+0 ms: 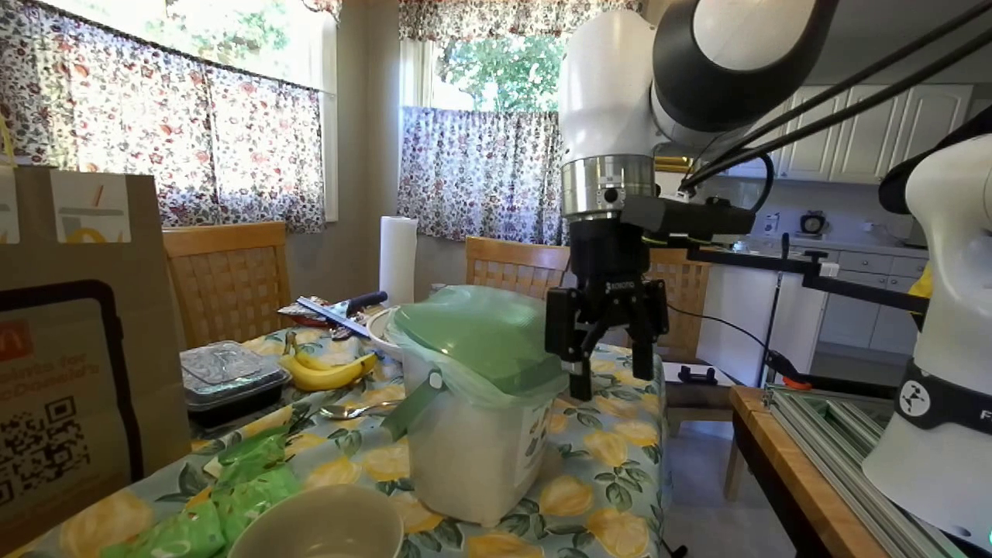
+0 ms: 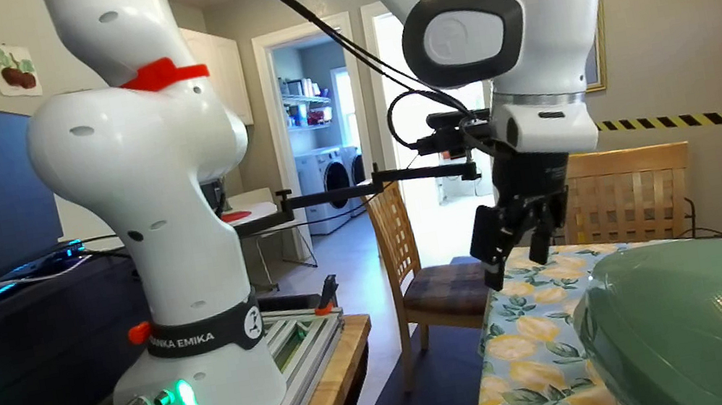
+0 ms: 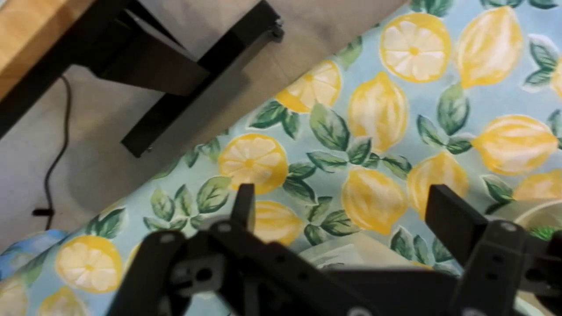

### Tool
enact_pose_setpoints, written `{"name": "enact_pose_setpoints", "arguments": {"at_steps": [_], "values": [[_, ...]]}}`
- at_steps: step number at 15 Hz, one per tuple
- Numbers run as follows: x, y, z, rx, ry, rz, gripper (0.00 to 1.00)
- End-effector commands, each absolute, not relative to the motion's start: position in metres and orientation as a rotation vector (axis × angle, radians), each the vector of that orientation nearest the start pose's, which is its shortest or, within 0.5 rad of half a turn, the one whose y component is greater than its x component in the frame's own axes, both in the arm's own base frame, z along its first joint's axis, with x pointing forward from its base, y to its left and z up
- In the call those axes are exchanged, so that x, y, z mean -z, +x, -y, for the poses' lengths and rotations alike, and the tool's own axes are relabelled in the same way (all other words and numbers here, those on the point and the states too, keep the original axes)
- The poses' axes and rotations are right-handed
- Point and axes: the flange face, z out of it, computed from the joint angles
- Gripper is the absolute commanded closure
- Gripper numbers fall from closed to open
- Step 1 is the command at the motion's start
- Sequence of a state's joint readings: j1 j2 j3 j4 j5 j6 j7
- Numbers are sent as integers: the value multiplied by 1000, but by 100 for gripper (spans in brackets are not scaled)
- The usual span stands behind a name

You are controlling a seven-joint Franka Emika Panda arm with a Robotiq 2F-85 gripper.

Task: Turn the bin around then open it.

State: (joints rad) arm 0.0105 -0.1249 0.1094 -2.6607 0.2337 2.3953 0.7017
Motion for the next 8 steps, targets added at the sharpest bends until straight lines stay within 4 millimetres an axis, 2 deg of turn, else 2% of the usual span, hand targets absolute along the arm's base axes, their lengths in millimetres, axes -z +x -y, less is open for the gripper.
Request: {"name": "enact_pose_setpoints", "arguments": {"at_steps": [1, 4, 5, 8], "values": [[-277, 397, -48, -286, -3071, -1096, 0], [-278, 401, -49, -239, -3281, -980, 0], [-274, 396, -47, -269, -3189, -1012, 0], [-277, 397, -48, -231, -3269, -968, 0]]}}
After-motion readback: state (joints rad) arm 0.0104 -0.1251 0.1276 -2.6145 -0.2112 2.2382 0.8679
